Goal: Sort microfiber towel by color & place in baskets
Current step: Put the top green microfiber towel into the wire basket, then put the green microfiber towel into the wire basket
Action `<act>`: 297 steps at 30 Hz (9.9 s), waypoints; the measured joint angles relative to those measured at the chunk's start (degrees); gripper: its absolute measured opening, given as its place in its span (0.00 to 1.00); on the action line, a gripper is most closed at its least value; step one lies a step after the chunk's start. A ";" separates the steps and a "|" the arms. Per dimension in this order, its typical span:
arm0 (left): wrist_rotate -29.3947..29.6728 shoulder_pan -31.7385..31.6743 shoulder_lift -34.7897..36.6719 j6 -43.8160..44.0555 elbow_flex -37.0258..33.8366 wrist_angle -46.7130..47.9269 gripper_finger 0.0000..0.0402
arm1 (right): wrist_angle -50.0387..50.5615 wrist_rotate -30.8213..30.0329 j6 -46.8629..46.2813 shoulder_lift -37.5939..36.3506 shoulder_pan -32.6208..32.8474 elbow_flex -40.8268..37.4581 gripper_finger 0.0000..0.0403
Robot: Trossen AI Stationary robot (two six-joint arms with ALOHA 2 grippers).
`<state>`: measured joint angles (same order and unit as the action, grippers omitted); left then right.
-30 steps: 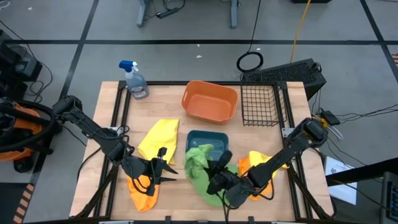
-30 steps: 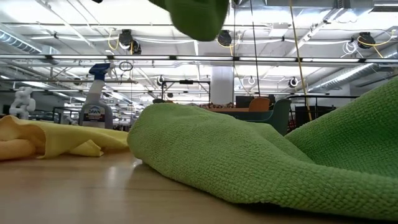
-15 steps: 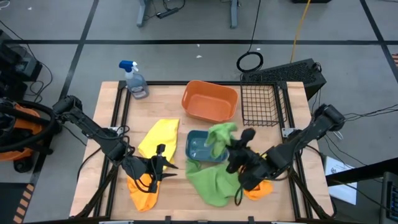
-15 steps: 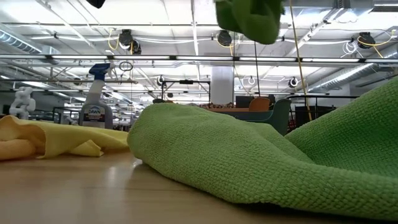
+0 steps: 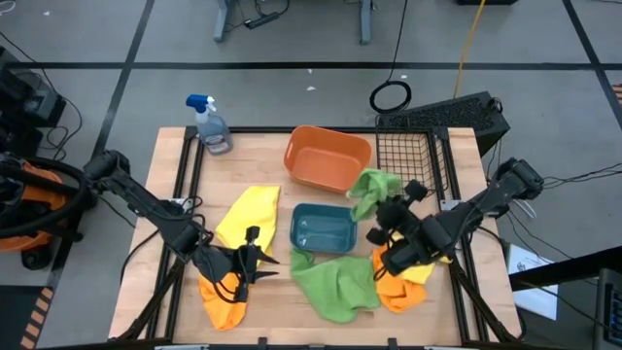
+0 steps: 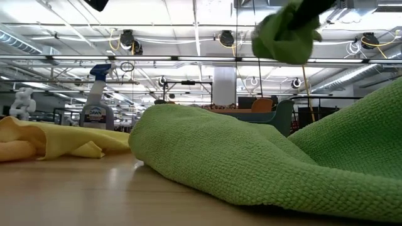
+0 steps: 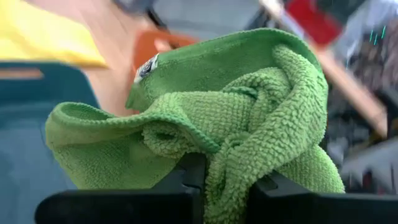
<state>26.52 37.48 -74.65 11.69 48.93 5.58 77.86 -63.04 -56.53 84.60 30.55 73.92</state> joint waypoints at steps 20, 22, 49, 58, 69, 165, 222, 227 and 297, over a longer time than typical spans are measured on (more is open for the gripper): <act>0.01 -2.58 -2.89 -0.45 0.00 -1.88 0.29 | 4.03 12.89 19.98 -16.99 -35.57 -0.39 0.09; 0.01 -2.58 -2.89 -0.45 -0.02 -1.94 0.29 | 0.29 13.97 23.18 -18.37 -38.57 -1.73 0.09; -0.04 -2.58 -2.89 -0.49 -0.02 -2.05 0.29 | -51.85 30.46 46.77 -17.58 -66.88 -33.37 0.13; -0.05 -2.58 -2.89 -0.33 -0.02 -2.08 0.29 | -54.61 31.79 43.21 -17.07 -66.98 -37.40 0.13; -0.06 -2.58 -2.89 -0.18 -0.02 -2.12 0.29 | -57.69 33.24 42.18 -9.90 -67.35 -38.58 0.13; 0.36 -2.58 -2.91 0.03 -0.04 -4.68 0.29 | -50.56 32.82 0.80 27.66 9.86 -0.27 0.98; -8.22 -2.47 -2.96 -9.24 -0.04 -17.60 0.29 | -61.05 14.46 23.85 12.16 8.57 -0.36 0.02; -7.84 -2.47 -2.96 -10.04 -0.04 -18.73 0.29 | -66.62 9.00 34.03 9.33 9.00 -0.36 0.02; 4.75 4.97 -11.85 -55.56 0.01 -41.59 0.43 | -90.35 45.32 67.83 16.15 0.98 -0.31 0.02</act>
<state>31.27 42.45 -86.50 -43.86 48.94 -36.00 -12.49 -17.72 11.30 100.75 31.53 73.60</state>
